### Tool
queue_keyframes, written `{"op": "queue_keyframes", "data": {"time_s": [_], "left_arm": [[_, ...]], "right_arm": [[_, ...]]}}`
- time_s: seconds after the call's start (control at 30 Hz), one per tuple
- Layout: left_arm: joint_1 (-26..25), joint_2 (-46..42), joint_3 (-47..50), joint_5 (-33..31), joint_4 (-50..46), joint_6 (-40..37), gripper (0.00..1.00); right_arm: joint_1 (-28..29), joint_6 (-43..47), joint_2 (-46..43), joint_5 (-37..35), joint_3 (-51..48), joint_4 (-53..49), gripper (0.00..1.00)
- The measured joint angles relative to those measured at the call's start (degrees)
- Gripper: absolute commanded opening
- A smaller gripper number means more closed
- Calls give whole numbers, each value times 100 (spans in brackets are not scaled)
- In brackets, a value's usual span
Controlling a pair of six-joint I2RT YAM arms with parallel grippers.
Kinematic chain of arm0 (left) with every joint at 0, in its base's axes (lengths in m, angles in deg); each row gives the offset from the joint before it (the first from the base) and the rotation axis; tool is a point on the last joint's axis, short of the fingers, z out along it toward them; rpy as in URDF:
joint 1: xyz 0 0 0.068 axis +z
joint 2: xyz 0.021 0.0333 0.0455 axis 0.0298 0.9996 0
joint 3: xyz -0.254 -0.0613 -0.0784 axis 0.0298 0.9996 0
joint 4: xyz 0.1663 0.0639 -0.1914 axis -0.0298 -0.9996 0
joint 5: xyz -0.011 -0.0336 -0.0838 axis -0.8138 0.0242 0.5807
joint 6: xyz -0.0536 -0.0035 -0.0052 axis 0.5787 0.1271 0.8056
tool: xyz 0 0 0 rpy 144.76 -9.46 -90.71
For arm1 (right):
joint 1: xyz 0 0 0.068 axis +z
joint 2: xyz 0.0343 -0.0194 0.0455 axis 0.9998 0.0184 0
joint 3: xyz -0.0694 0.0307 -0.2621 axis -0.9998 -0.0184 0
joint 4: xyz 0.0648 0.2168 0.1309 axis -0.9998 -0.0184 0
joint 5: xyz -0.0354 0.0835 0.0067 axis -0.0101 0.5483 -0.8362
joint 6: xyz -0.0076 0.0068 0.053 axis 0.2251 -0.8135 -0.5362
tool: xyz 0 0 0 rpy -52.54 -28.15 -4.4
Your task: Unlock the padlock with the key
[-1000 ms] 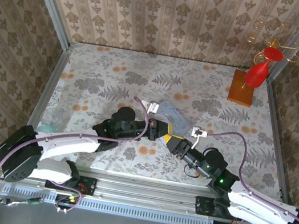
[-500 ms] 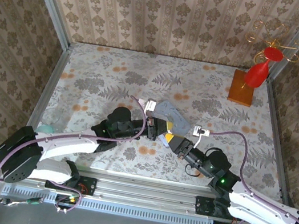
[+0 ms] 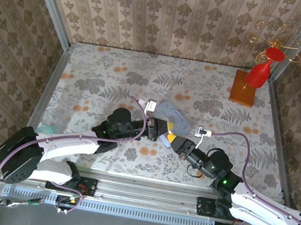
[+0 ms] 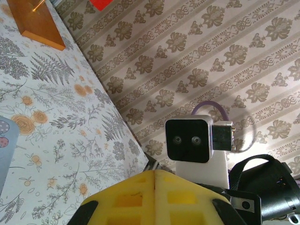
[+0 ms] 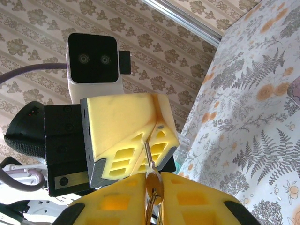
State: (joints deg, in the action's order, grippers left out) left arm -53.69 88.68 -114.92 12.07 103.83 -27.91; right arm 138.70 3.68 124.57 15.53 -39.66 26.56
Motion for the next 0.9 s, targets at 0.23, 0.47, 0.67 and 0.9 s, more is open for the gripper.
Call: {"op": "queue_keyframes", "data": {"time_s": [0.23,0.47,0.67,0.9], "left_arm": [[28,0,31,-2,39,4,0],[142,-109,251,-142,-232,-74,31],[605,-1016,282,-1047,-2199,-675,50],[772,-1034,398,-1528,-3383,-1447,58]], "right_arm": [[-4,-20,15,-13,0,-22,0],[-4,-22,-2,-79,68,-605,0],[13,144,44,-168,424,-1639,0],[356,424,1123,-326,713,-2455,0]]}}
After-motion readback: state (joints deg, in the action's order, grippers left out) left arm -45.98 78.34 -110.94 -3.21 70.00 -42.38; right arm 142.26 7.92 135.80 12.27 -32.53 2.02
